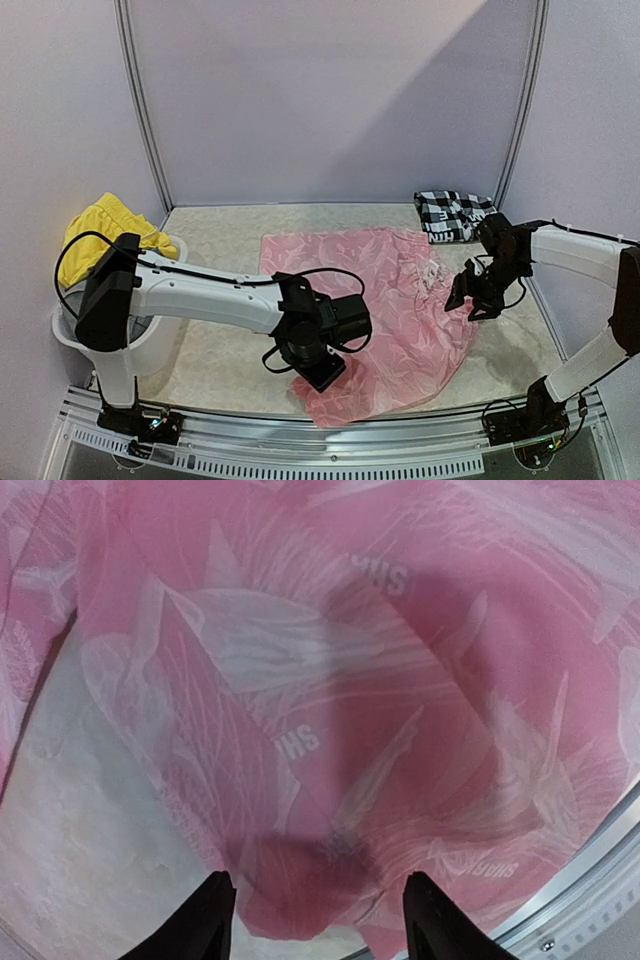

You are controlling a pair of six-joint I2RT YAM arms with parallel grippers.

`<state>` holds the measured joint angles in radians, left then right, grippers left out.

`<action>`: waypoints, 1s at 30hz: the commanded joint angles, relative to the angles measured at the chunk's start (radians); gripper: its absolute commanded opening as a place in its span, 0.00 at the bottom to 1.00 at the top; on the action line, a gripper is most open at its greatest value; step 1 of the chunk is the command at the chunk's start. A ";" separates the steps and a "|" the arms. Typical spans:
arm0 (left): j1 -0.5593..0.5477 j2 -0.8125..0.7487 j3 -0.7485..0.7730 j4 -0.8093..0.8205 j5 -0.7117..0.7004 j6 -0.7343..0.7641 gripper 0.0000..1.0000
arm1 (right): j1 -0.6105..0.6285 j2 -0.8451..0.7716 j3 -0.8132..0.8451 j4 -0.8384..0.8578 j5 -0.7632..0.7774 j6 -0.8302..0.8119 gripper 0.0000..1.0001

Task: Fold and stack the mixed laundry pile
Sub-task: Smooth out the flattened shorts at the center of the board.

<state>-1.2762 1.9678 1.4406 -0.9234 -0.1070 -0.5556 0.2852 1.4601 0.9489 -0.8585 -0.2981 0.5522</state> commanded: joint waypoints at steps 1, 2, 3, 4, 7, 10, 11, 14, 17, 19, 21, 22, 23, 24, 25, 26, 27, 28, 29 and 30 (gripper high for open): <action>-0.018 0.047 -0.001 0.063 0.025 -0.020 0.56 | 0.011 -0.027 -0.023 0.016 0.004 0.009 0.67; -0.018 0.056 0.001 0.064 0.026 -0.025 0.55 | 0.011 -0.028 -0.025 0.015 0.005 0.008 0.68; -0.018 0.062 0.003 0.069 0.028 -0.027 0.54 | 0.012 -0.031 -0.026 0.012 0.004 0.008 0.68; -0.020 0.068 0.001 0.069 0.030 -0.030 0.53 | 0.011 -0.033 -0.029 0.010 0.004 0.005 0.68; -0.021 0.079 -0.013 0.076 0.034 -0.043 0.50 | 0.011 -0.038 -0.036 0.008 0.008 0.001 0.68; -0.023 0.081 -0.032 0.083 0.020 -0.048 0.39 | 0.012 -0.040 -0.052 0.018 0.007 0.002 0.68; -0.023 0.079 -0.034 0.082 0.014 -0.048 0.34 | 0.011 -0.040 -0.057 0.023 0.006 0.005 0.68; -0.025 0.072 -0.041 0.083 0.001 -0.042 0.18 | 0.012 -0.040 -0.074 0.036 0.003 0.009 0.68; -0.025 0.053 -0.046 0.083 -0.007 -0.043 0.04 | 0.011 -0.038 -0.085 0.044 0.003 0.014 0.68; -0.023 0.036 -0.049 0.083 -0.008 -0.048 0.00 | 0.011 -0.035 -0.089 0.047 0.003 0.015 0.68; -0.021 0.016 -0.048 0.073 -0.015 -0.056 0.00 | 0.011 -0.030 -0.090 0.047 0.003 0.011 0.68; -0.018 0.003 -0.047 0.063 -0.021 -0.061 0.00 | 0.012 -0.028 -0.089 0.047 0.003 0.012 0.68; -0.015 -0.011 -0.048 0.056 -0.025 -0.066 0.00 | 0.011 -0.026 -0.088 0.047 0.005 0.011 0.68; -0.010 -0.024 -0.050 0.049 -0.027 -0.072 0.00 | 0.012 -0.023 -0.087 0.047 0.005 0.011 0.68; -0.004 -0.040 -0.057 0.044 -0.030 -0.077 0.01 | 0.011 -0.021 -0.087 0.048 0.007 0.012 0.68; 0.004 -0.057 -0.067 0.041 -0.030 -0.084 0.02 | 0.011 -0.016 -0.086 0.048 0.008 0.012 0.68; 0.014 -0.076 -0.080 0.043 -0.028 -0.091 0.03 | 0.011 -0.013 -0.085 0.050 0.008 0.012 0.68; 0.024 -0.095 -0.097 0.051 -0.023 -0.096 0.04 | 0.011 -0.007 -0.085 0.052 0.008 0.014 0.68; 0.036 -0.115 -0.116 0.058 -0.018 -0.101 0.04 | 0.011 0.000 -0.085 0.055 0.007 0.014 0.68; 0.048 -0.133 -0.144 0.069 -0.009 -0.106 0.04 | 0.011 0.004 -0.085 0.056 0.007 0.014 0.68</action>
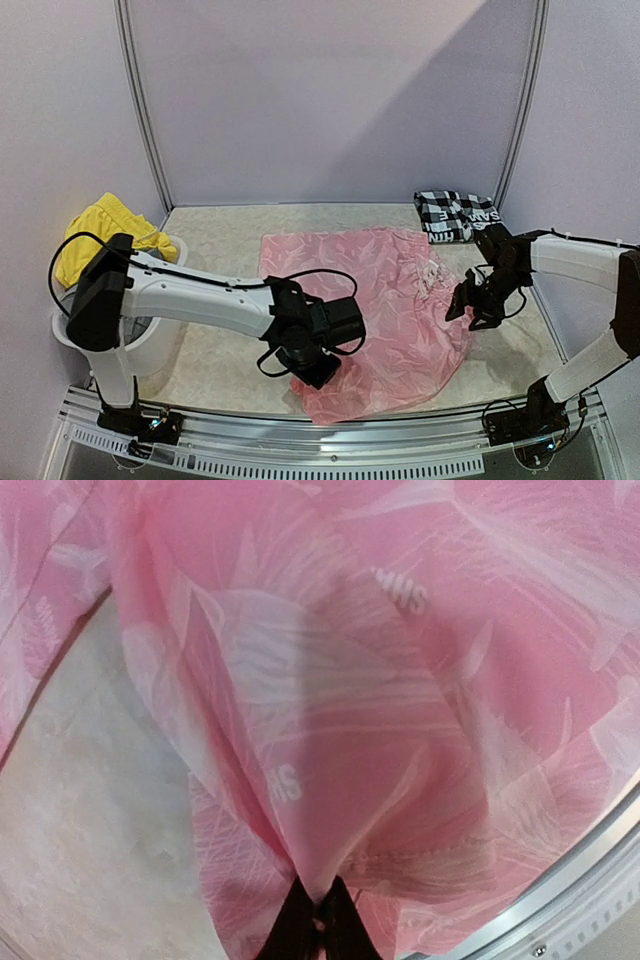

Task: Fold and stack the mixed laundry pile
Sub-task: Smooth out the flattened shorts at the center of the board.

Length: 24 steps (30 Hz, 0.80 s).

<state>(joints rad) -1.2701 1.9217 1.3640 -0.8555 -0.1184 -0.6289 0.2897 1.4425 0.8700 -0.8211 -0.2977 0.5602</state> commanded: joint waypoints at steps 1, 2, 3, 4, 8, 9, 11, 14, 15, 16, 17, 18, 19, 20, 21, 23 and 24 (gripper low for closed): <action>0.054 -0.105 -0.090 0.014 0.012 -0.038 0.04 | 0.006 0.026 -0.006 0.021 0.005 0.008 0.68; 0.069 -0.122 -0.112 0.028 0.023 -0.042 0.04 | 0.007 0.029 -0.004 0.023 0.004 0.009 0.68; 0.082 -0.141 -0.136 0.045 0.032 -0.044 0.04 | 0.007 0.036 -0.003 0.025 0.002 0.009 0.68; 0.100 -0.153 -0.159 0.060 0.043 -0.048 0.04 | 0.007 0.039 -0.001 0.026 0.001 0.010 0.68; 0.163 -0.198 -0.263 0.138 0.106 -0.066 0.06 | 0.007 0.052 0.010 0.027 0.001 0.012 0.68; 0.178 -0.207 -0.286 0.159 0.121 -0.071 0.07 | 0.007 0.057 0.013 0.027 -0.001 0.009 0.68; 0.206 -0.223 -0.323 0.189 0.158 -0.075 0.09 | 0.006 0.064 0.019 0.027 -0.003 0.010 0.68; 0.240 -0.244 -0.359 0.215 0.182 -0.081 0.09 | 0.006 0.075 0.027 0.027 -0.004 0.010 0.68; 0.251 -0.250 -0.370 0.221 0.189 -0.082 0.10 | 0.006 0.078 0.029 0.027 -0.006 0.010 0.68; 0.262 -0.255 -0.378 0.224 0.194 -0.081 0.10 | 0.007 0.083 0.032 0.027 -0.006 0.010 0.68; 0.272 -0.259 -0.384 0.226 0.196 -0.079 0.10 | 0.006 0.086 0.034 0.027 -0.006 0.010 0.68; 0.285 -0.263 -0.390 0.226 0.199 -0.077 0.10 | 0.007 0.089 0.036 0.027 -0.007 0.010 0.68; 0.297 -0.267 -0.398 0.228 0.203 -0.075 0.10 | 0.007 0.091 0.038 0.027 -0.006 0.010 0.68; 0.312 -0.271 -0.405 0.228 0.207 -0.072 0.09 | 0.007 0.093 0.039 0.027 -0.008 0.010 0.68; 0.331 -0.275 -0.411 0.228 0.211 -0.069 0.09 | 0.008 0.096 0.041 0.027 -0.008 0.010 0.68; 0.361 -0.281 -0.416 0.222 0.218 -0.055 0.09 | 0.007 0.100 0.045 0.026 -0.008 0.009 0.68; 0.375 -0.282 -0.414 0.214 0.220 -0.045 0.09 | 0.007 0.102 0.048 0.024 -0.009 0.008 0.68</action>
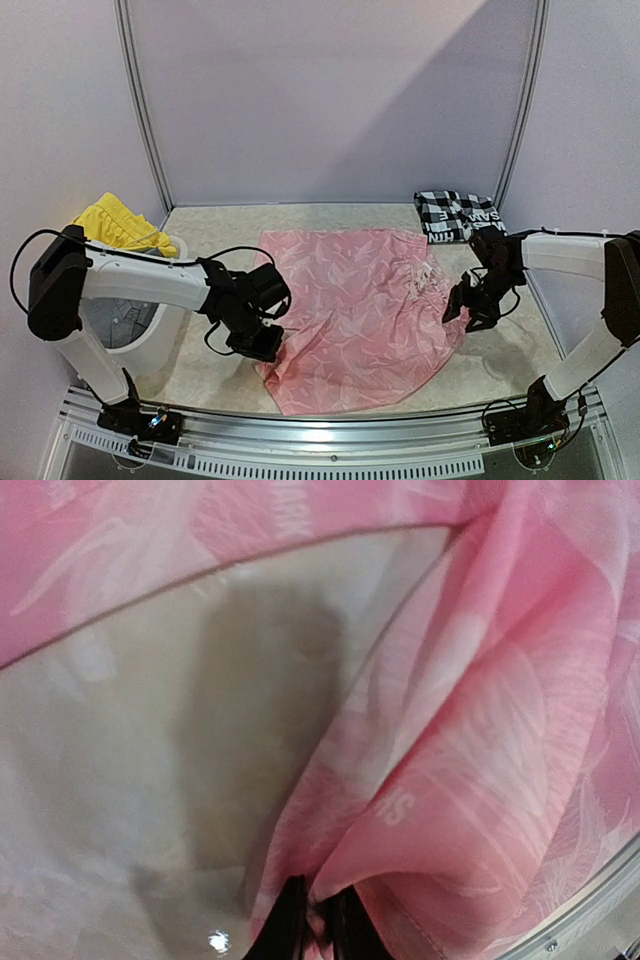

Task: Fold and stack the mixed laundry pile
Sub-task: Smooth out the flattened shorts at the center of the board, then move the flattened shorts to the center of the board.

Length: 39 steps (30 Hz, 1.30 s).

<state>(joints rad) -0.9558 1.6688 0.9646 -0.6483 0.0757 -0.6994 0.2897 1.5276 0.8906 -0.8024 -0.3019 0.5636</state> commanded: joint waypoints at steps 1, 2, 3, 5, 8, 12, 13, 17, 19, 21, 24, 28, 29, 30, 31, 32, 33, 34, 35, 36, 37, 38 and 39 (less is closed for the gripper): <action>0.075 -0.028 -0.010 -0.001 0.029 0.037 0.09 | 0.007 0.021 0.031 0.004 -0.005 0.004 0.68; 0.091 -0.024 -0.003 -0.013 0.031 0.055 0.10 | 0.007 0.023 0.035 0.002 -0.005 0.002 0.68; 0.104 -0.016 0.005 -0.027 0.033 0.068 0.09 | 0.008 0.026 0.039 -0.001 -0.005 0.000 0.68; 0.134 -0.001 0.020 -0.052 0.025 0.092 0.10 | 0.008 0.032 0.048 -0.007 -0.005 -0.004 0.68; 0.186 0.031 0.046 -0.096 -0.012 0.114 0.10 | 0.007 0.037 0.066 -0.015 -0.004 -0.011 0.68; 0.246 0.072 0.154 -0.330 -0.230 0.072 0.16 | 0.007 0.046 0.103 -0.038 -0.006 -0.019 0.68; 0.248 0.073 0.188 -0.391 -0.288 0.053 0.20 | 0.007 0.046 0.114 -0.047 -0.006 -0.021 0.68; 0.233 0.017 0.282 -0.531 -0.423 -0.009 0.54 | 0.008 0.036 0.162 -0.080 -0.011 -0.032 0.68; 0.219 -0.014 0.315 -0.563 -0.438 -0.025 0.59 | 0.007 0.030 0.184 -0.087 -0.022 -0.041 0.68; 0.192 -0.032 0.347 -0.579 -0.439 -0.027 0.60 | 0.008 0.021 0.202 -0.084 -0.034 -0.048 0.68; 0.116 -0.042 0.382 -0.531 -0.399 0.022 0.60 | 0.007 0.020 0.218 -0.070 -0.049 -0.058 0.68; 0.025 -0.003 0.401 -0.414 -0.310 0.083 0.60 | 0.007 0.040 0.213 -0.065 -0.045 -0.066 0.68; 0.015 0.015 0.403 -0.393 -0.284 0.084 0.59 | 0.009 0.043 0.207 -0.061 -0.040 -0.066 0.68; 0.008 0.031 0.405 -0.370 -0.257 0.084 0.58 | 0.008 0.044 0.202 -0.058 -0.034 -0.066 0.68; 0.003 0.046 0.402 -0.340 -0.230 0.083 0.57 | 0.008 0.044 0.199 -0.055 -0.028 -0.067 0.68; 0.000 0.059 0.398 -0.310 -0.204 0.082 0.56 | 0.007 0.046 0.198 -0.054 -0.020 -0.067 0.68; -0.003 0.074 0.392 -0.280 -0.171 0.078 0.54 | 0.008 0.049 0.196 -0.052 -0.012 -0.067 0.68; -0.004 0.090 0.387 -0.254 -0.153 0.074 0.54 | 0.007 0.052 0.196 -0.052 -0.004 -0.067 0.68; -0.004 0.107 0.384 -0.235 -0.139 0.070 0.54 | 0.007 0.058 0.199 -0.054 0.009 -0.067 0.68; -0.004 0.127 0.386 -0.219 -0.128 0.068 0.53 | 0.006 0.065 0.201 -0.058 0.024 -0.067 0.68; -0.004 0.149 0.391 -0.211 -0.118 0.069 0.52 | 0.007 0.079 0.205 -0.063 0.042 -0.067 0.68; -0.004 0.169 0.400 -0.204 -0.114 0.070 0.52 | 0.006 0.091 0.208 -0.068 0.057 -0.067 0.68; -0.003 0.191 0.404 -0.198 -0.109 0.072 0.52 | 0.006 0.100 0.214 -0.073 0.073 -0.069 0.68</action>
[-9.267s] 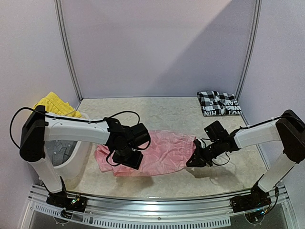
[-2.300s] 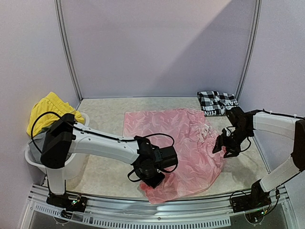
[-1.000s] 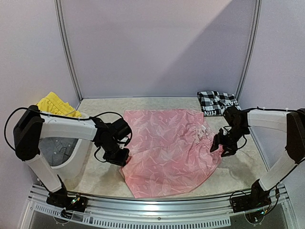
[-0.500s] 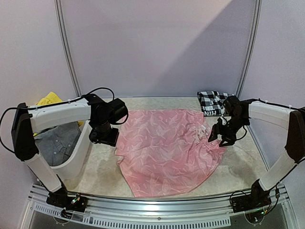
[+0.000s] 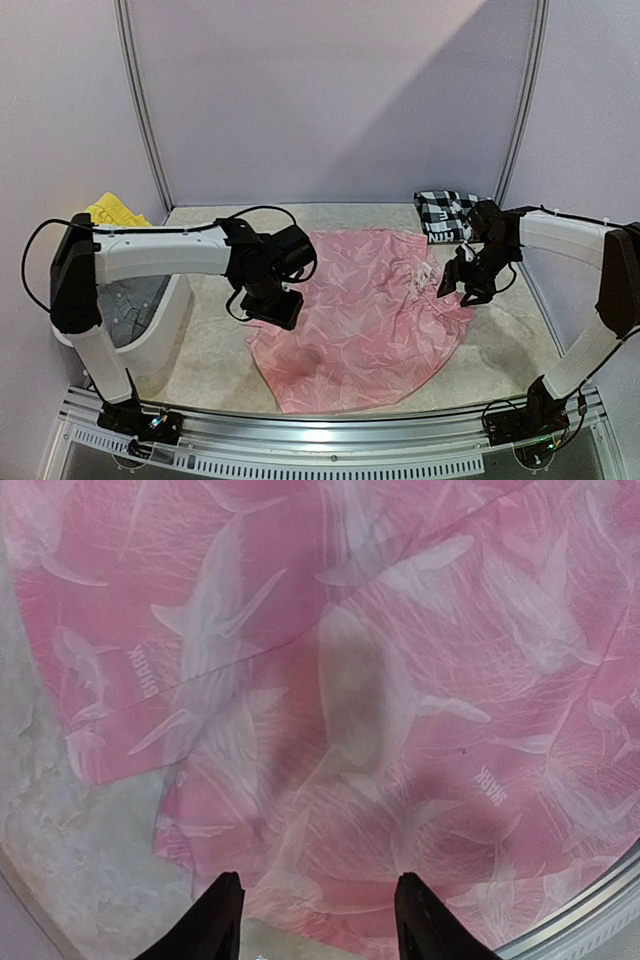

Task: Fold and stack the mixed laundry pile
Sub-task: Move the flattened shorts to the center of the board.

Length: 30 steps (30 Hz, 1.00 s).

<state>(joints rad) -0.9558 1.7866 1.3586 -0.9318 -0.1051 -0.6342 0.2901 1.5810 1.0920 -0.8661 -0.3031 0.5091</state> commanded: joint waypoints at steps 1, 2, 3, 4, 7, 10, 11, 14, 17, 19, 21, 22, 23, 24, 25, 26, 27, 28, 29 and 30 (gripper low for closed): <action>-0.002 0.094 0.015 0.089 0.076 0.010 0.52 | 0.006 0.065 0.017 -0.013 0.088 -0.016 0.68; 0.001 0.113 0.020 0.089 0.077 0.012 0.52 | 0.006 0.075 0.021 -0.020 0.103 -0.019 0.69; 0.004 0.134 0.024 0.091 0.076 0.014 0.51 | 0.006 0.089 0.026 -0.025 0.118 -0.022 0.69; 0.010 0.152 0.029 0.092 0.077 0.017 0.51 | 0.005 0.100 0.030 -0.031 0.129 -0.024 0.69; 0.031 0.198 0.037 0.090 0.079 0.027 0.49 | 0.004 0.139 0.036 -0.042 0.153 -0.033 0.69; 0.062 0.220 0.040 0.091 0.081 0.042 0.48 | 0.005 0.166 0.032 -0.045 0.158 -0.037 0.68; 0.076 0.229 0.039 0.092 0.081 0.049 0.48 | 0.004 0.175 0.030 -0.045 0.159 -0.038 0.68; 0.120 0.257 0.037 0.092 0.081 0.071 0.47 | 0.004 0.189 0.023 -0.045 0.154 -0.040 0.67; 0.156 0.284 0.045 0.091 0.080 0.099 0.47 | 0.004 0.205 0.008 -0.038 0.132 -0.035 0.67; 0.179 0.300 0.059 0.085 0.077 0.120 0.46 | 0.005 0.210 -0.005 -0.028 0.113 -0.033 0.66; 0.202 0.319 0.079 0.073 0.071 0.145 0.46 | 0.005 0.211 -0.017 -0.014 0.083 -0.029 0.66; 0.215 0.330 0.090 0.069 0.067 0.157 0.46 | 0.005 0.213 -0.019 -0.006 0.066 -0.027 0.66; 0.229 0.340 0.102 0.063 0.066 0.168 0.46 | 0.005 0.214 -0.022 -0.001 0.051 -0.024 0.66; 0.244 0.350 0.115 0.057 0.065 0.181 0.46 | 0.005 0.217 -0.021 0.004 0.036 -0.019 0.66; 0.258 0.359 0.129 0.053 0.065 0.196 0.46 | 0.005 0.222 -0.019 0.009 0.023 -0.017 0.66; 0.272 0.371 0.144 0.045 0.063 0.208 0.46 | 0.005 0.226 -0.013 0.013 0.006 -0.014 0.66; 0.286 0.382 0.162 0.038 0.059 0.221 0.46 | 0.004 0.232 -0.007 0.015 -0.004 -0.009 0.66; 0.298 0.391 0.182 0.029 0.055 0.232 0.46 | 0.005 0.238 0.006 0.016 -0.013 -0.007 0.66; 0.311 0.399 0.201 0.021 0.052 0.243 0.46 | 0.005 0.246 0.017 0.015 -0.021 -0.004 0.66; 0.323 0.410 0.223 0.009 0.047 0.252 0.46 | 0.005 0.253 0.030 0.010 -0.025 0.000 0.66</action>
<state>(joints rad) -0.6945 2.1231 1.5341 -0.8806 -0.0349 -0.4526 0.2897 1.7817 1.0969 -0.8783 -0.2565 0.4927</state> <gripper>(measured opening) 0.462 0.665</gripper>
